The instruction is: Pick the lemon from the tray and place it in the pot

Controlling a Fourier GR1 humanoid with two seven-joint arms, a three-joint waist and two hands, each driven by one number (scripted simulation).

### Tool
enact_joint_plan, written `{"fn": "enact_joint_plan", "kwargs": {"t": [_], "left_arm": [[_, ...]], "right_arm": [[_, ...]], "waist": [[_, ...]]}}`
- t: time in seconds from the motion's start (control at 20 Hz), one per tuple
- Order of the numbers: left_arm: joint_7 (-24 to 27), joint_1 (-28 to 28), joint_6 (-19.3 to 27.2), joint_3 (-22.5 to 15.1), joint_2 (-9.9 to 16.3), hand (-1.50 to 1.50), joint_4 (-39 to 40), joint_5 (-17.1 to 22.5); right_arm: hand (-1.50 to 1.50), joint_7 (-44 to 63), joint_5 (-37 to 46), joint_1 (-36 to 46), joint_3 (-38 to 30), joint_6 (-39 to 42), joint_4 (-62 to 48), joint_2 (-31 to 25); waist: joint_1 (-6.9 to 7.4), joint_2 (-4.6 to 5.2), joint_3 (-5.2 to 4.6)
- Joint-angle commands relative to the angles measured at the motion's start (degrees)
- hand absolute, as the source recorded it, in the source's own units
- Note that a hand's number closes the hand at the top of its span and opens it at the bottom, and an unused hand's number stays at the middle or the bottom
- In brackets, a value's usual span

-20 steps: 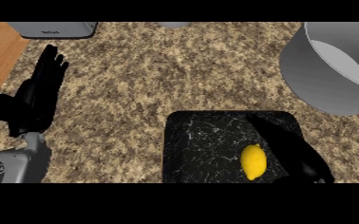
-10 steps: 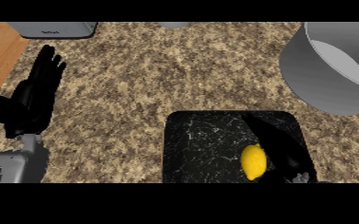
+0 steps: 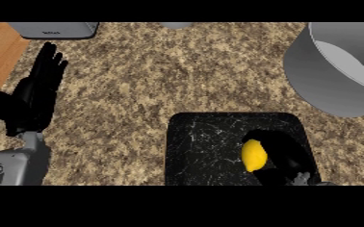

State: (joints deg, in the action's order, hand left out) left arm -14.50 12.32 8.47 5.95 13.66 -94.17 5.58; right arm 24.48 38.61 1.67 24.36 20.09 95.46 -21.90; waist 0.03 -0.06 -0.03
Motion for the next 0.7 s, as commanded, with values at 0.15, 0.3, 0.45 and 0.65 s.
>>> {"fn": "enact_joint_plan", "kwargs": {"t": [0.15,0.3,0.45,0.65], "left_arm": [[-2.75,-0.65,0.50,-0.01,-1.36,0.00,-3.21,-1.31],[-0.44,-2.13,-0.69,0.12,-1.99,0.00,-2.16,-1.96],[2.41,-0.12,-1.83,1.94,-1.82,0.00,2.30,-0.64],[-0.27,1.20,1.94,-1.03,-4.01,0.00,1.12,-4.18]], "right_arm": [[1.50,-6.49,4.73,-0.90,-0.09,0.14,-1.74,1.40],[1.50,-4.98,5.91,-0.83,-1.01,2.59,0.18,3.36],[1.50,-11.08,7.11,-3.11,-2.05,-0.12,-2.75,0.81],[1.50,-10.06,9.00,1.77,3.73,1.61,-0.70,5.79]], "waist": [[-0.03,0.03,0.04],[-0.04,0.02,0.03],[-0.18,0.05,0.03],[-0.01,0.06,0.04]]}}
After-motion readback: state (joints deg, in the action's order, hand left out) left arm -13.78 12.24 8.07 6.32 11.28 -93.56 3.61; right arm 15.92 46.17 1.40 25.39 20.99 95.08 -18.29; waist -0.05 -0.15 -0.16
